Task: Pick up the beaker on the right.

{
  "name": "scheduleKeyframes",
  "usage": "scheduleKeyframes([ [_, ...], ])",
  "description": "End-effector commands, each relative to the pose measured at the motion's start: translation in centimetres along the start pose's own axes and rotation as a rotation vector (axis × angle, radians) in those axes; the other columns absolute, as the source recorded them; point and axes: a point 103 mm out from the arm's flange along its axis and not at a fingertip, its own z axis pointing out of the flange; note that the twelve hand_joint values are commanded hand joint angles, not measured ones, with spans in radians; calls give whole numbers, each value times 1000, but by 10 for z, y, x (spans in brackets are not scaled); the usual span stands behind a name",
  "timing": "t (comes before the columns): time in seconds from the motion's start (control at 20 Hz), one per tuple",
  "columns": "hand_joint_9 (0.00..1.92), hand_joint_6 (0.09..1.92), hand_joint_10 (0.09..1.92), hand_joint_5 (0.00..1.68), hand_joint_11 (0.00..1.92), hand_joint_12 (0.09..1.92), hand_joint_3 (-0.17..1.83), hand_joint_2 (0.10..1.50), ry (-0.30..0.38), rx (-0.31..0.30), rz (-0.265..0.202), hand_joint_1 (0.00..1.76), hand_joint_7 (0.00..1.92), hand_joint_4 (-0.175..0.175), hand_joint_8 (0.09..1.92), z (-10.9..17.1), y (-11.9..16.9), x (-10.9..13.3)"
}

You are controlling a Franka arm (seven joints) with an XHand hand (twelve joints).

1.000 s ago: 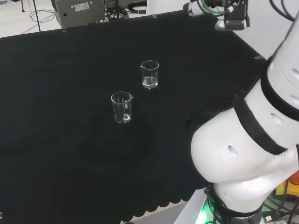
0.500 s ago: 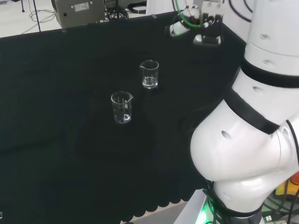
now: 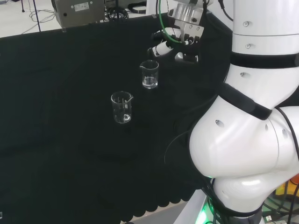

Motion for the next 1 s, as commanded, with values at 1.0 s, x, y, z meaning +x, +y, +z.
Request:
scheduleKeyframes([
  [1.0,322,87,689,339,28,1423,-175,886,260,-49,-291,856,126,-25,630,54,25,-37],
])
